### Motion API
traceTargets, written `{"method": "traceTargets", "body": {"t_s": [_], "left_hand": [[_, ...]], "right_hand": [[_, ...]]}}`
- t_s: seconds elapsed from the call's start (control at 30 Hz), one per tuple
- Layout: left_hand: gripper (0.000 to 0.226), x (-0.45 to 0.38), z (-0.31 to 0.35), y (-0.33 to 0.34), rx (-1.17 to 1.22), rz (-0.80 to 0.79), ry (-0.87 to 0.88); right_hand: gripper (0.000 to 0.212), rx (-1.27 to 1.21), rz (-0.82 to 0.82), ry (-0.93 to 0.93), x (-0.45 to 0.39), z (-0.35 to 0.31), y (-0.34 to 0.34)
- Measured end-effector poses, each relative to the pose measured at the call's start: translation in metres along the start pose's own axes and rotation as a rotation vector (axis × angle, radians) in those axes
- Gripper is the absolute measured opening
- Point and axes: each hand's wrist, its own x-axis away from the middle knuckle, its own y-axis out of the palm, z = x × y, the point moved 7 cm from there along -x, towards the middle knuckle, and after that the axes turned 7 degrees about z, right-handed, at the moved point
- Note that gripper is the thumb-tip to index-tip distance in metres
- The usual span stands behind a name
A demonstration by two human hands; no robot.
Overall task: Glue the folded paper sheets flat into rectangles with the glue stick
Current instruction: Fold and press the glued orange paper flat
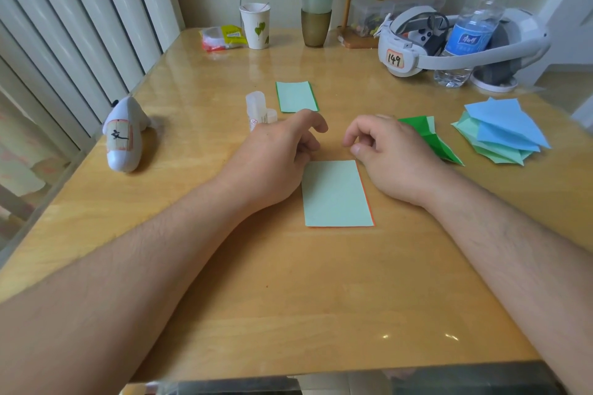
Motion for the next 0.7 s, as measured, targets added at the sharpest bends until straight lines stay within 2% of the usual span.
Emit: {"method": "traceTargets", "body": {"t_s": [0.1, 0.27, 0.5, 0.6, 0.7], "left_hand": [[0.040, 0.001, 0.000, 0.000, 0.021, -0.012, 0.011], [0.046, 0.002, -0.006, 0.001, 0.089, -0.132, 0.019], [0.066, 0.015, 0.001, 0.002, 0.167, -0.385, 0.062], [0.076, 0.023, 0.009, -0.001, 0.146, -0.436, 0.104], [0.080, 0.024, 0.012, -0.001, 0.191, -0.457, 0.117]], "right_hand": [[0.015, -0.028, -0.018, 0.006, 0.001, 0.000, 0.001], [0.023, -0.069, -0.111, 0.013, 0.004, -0.001, 0.000], [0.052, -0.072, -0.359, -0.035, 0.024, -0.008, -0.006], [0.067, -0.019, -0.479, -0.078, 0.034, -0.012, -0.006], [0.074, -0.011, -0.495, -0.084, 0.034, -0.011, -0.005]]}}
